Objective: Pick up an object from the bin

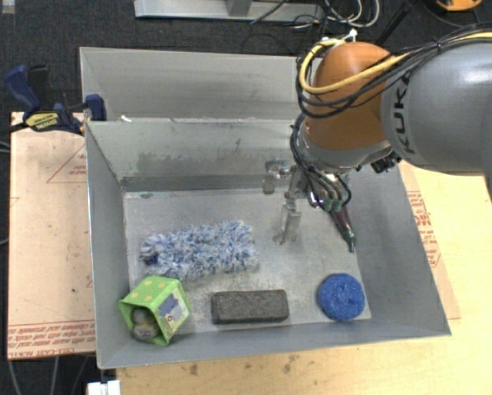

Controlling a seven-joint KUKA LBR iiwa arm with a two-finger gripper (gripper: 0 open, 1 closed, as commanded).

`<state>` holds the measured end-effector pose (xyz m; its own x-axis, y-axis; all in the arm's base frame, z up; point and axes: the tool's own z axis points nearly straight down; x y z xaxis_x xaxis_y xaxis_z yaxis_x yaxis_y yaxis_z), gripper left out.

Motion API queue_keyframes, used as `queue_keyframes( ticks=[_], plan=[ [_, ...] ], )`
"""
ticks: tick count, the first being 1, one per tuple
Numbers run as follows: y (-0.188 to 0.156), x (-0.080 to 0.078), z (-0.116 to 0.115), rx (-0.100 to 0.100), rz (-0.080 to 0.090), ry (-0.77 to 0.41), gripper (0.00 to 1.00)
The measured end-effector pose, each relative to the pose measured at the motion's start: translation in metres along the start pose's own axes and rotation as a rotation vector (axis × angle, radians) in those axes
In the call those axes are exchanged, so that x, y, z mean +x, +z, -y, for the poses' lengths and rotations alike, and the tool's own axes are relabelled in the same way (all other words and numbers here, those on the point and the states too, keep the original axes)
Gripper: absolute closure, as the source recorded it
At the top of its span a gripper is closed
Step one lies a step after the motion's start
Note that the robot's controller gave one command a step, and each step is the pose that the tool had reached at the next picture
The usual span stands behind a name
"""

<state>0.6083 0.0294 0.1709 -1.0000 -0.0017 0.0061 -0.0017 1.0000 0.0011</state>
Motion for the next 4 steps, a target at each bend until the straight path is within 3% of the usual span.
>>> queue_keyframes(
  ticks=[1, 2, 3, 4],
  plan=[
    [-0.005, -0.001, 0.0, 0.0, 0.007, 0.0, 0.0],
    [0.011, 0.006, -0.005, 0.002, 0.015, -0.052, 0.0],
    [0.062, 0.03, -0.056, 0.002, 0.01, -0.167, 0.0],
    [0.092, 0.02, -0.046, -0.001, 0.007, -0.081, 1.0]
  ],
)
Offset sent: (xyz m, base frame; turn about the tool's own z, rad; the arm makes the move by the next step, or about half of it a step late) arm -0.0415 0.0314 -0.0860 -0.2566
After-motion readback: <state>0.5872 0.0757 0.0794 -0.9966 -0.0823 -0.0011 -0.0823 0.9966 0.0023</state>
